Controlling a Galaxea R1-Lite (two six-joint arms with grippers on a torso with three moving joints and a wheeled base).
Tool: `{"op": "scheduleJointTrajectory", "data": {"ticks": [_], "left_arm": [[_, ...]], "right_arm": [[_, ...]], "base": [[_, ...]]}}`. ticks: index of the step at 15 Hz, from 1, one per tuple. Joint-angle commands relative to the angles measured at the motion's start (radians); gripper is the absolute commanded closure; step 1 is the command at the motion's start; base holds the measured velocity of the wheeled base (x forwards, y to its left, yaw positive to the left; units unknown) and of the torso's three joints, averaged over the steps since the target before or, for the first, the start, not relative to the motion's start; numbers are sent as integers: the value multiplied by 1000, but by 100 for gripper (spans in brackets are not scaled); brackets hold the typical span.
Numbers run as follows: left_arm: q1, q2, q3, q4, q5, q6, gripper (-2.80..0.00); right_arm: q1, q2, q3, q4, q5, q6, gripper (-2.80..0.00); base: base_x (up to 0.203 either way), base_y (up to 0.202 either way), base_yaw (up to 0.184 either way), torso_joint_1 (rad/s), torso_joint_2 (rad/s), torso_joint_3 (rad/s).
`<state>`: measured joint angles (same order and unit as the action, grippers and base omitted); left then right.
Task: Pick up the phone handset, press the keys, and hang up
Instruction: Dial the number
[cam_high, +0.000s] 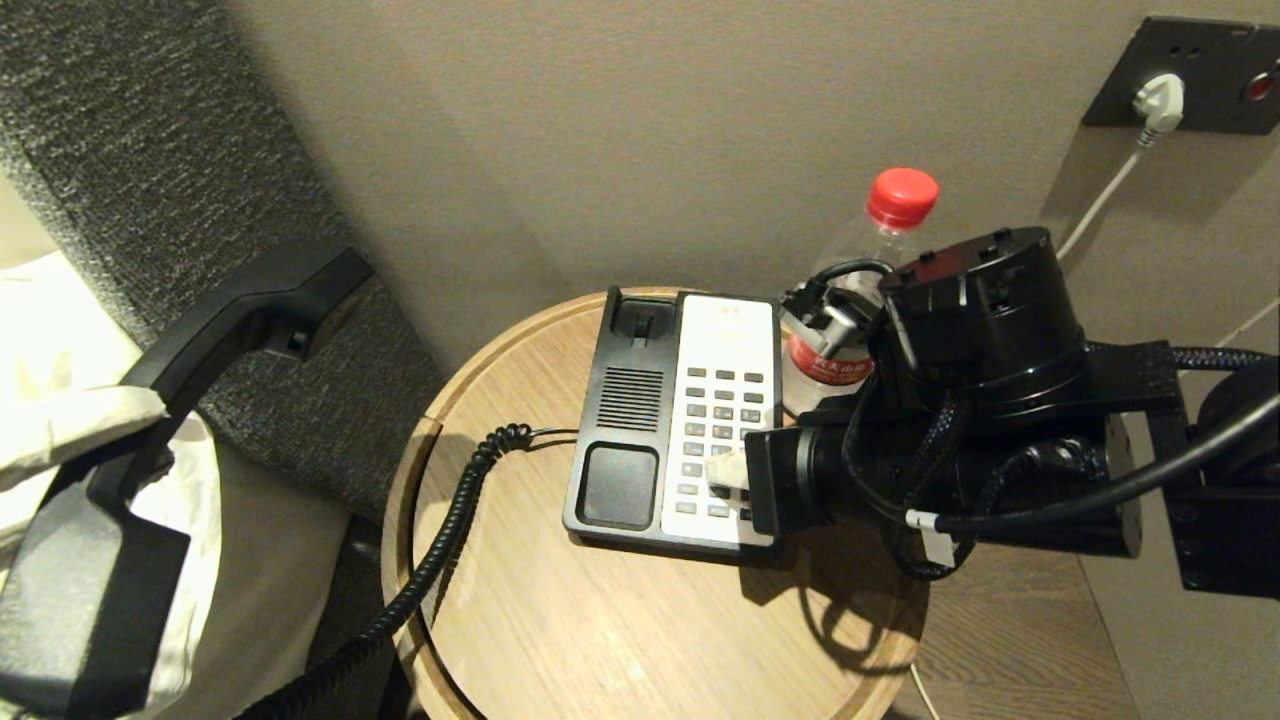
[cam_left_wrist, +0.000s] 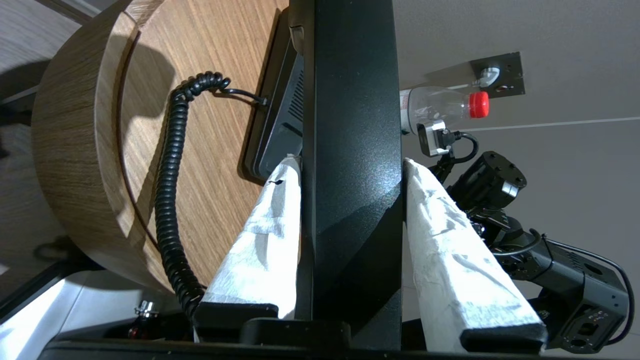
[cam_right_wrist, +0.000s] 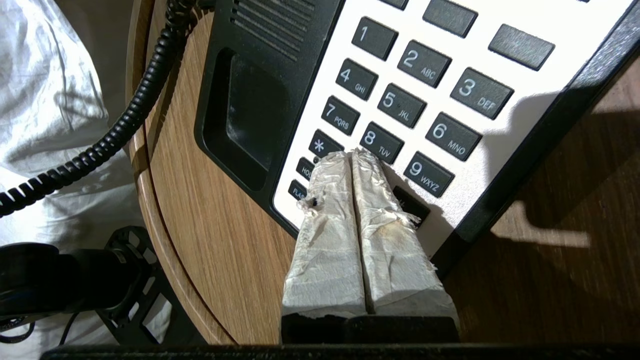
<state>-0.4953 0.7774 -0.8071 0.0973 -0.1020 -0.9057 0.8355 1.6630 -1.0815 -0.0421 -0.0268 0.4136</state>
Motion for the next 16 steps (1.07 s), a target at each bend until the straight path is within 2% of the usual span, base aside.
{"op": "scheduleJointTrajectory", "data": {"ticks": [1, 16], "left_arm": [[0, -2, 0, 1, -1, -5, 0], [0, -9, 13, -1, -8, -5, 0]], "right_arm": [[0, 0, 8, 1, -1, 1, 0], [5, -4, -31, -17, -1, 5, 0]], "base": [[0, 0, 0, 0, 0, 0], [0, 0, 0, 0, 0, 0]]}}
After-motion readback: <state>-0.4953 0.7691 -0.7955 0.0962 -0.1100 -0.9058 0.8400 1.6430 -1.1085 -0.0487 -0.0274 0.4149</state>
